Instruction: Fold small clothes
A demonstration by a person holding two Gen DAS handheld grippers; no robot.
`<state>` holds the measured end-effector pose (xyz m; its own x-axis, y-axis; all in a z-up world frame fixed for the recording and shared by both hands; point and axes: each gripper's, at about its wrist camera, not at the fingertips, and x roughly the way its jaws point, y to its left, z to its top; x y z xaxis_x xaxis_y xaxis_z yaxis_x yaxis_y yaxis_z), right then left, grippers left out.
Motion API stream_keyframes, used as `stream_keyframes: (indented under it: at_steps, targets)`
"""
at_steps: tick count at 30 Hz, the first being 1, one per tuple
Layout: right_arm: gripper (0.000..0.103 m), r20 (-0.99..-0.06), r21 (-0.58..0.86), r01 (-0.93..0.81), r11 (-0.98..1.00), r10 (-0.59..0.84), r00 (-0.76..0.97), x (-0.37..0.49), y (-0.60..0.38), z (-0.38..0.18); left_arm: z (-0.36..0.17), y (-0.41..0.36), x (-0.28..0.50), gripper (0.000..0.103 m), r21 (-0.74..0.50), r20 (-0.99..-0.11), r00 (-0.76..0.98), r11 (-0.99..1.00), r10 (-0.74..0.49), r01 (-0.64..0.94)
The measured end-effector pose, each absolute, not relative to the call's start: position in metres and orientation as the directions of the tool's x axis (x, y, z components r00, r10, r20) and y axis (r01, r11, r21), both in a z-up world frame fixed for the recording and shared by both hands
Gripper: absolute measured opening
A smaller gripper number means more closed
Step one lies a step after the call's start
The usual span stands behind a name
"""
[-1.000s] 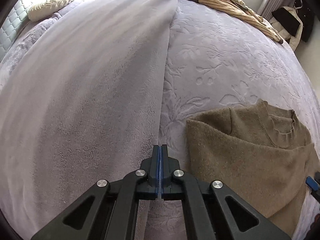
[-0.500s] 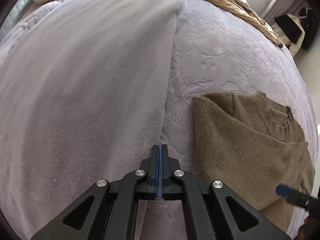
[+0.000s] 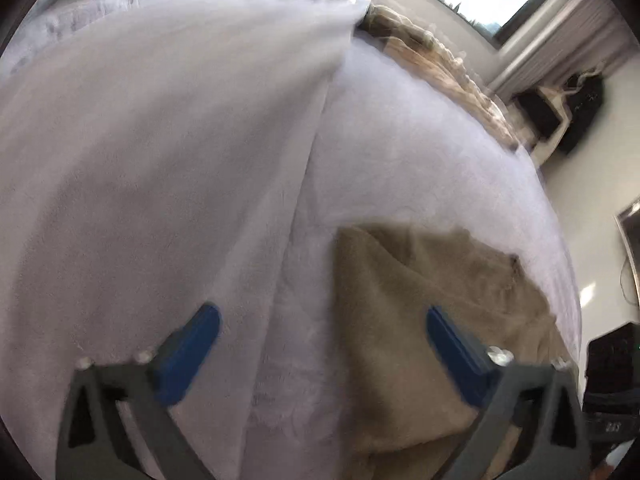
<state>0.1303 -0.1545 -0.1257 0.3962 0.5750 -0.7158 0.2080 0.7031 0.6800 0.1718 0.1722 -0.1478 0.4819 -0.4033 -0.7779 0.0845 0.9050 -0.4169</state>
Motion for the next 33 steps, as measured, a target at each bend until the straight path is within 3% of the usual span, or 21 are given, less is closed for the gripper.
stream_keyframes:
  at_steps: [3,6,10,16,26,33]
  targets:
    - [0.06,-0.711,0.684,0.201,0.701,0.58,0.398,0.129,-0.151,-0.125,-0.154,0.169,0.176,0.103,-0.455,-0.743,0.509,0.886,-0.435,0.092]
    - [0.06,-0.71,0.685,0.197,0.701,0.583,0.396,0.129,-0.149,-0.124,-0.171,0.156,0.189,0.103,-0.425,-0.777,0.479,0.901,-0.409,0.081]
    - [0.06,-0.699,0.699,0.214,0.682,0.591,0.403,0.123,-0.152,-0.123,-0.195,0.13,0.201,0.103,-0.266,-0.861,0.43,0.961,-0.271,0.073]
    - [0.062,-0.698,0.699,0.201,0.686,0.594,0.4,0.129,-0.15,-0.123,-0.236,0.106,0.219,0.103,-0.133,-0.919,0.365,0.988,-0.151,0.073]
    - [0.062,-0.807,0.494,-0.129,0.86,0.509,0.298,0.249,-0.088,-0.094,-0.282,0.105,0.213,0.103,-0.082,-0.942,0.316,0.992,-0.109,0.097]
    - [0.062,-0.903,0.335,-0.314,0.888,0.397,0.162,0.317,-0.024,-0.118,-0.33,0.098,0.209,0.103,-0.066,-0.958,0.273,0.993,-0.091,0.098]
